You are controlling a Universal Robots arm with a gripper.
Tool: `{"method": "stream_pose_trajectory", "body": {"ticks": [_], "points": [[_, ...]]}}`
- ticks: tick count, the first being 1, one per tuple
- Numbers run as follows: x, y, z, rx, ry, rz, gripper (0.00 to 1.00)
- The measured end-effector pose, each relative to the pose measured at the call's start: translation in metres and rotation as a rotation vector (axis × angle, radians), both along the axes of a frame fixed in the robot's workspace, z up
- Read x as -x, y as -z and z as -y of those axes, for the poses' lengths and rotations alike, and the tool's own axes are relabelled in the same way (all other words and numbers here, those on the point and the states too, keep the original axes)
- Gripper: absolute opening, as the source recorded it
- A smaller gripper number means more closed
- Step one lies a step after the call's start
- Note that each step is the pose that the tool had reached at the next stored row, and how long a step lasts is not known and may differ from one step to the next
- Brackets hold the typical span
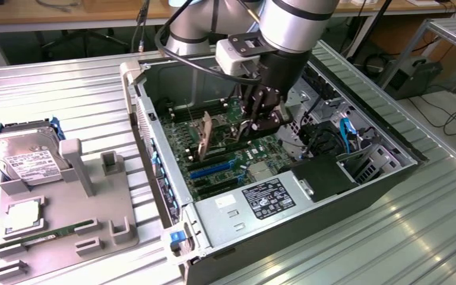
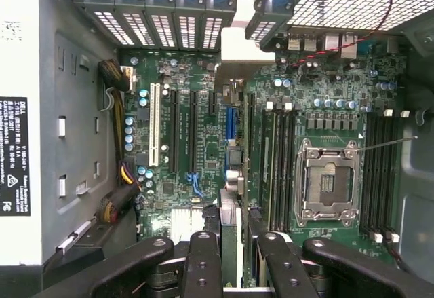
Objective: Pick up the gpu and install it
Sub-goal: 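Insert the gpu into the slot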
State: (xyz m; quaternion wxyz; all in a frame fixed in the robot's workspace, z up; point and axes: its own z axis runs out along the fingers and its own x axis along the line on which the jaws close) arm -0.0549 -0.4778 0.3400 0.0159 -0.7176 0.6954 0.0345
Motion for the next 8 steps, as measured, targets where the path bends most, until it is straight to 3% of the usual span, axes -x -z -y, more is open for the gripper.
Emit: {"method": "stream_pose_trajectory", "body": {"ticks": [8], "points": [[0.0, 0.0008, 0.0047, -0.0001, 0.0, 0.0001, 0.26]]}}
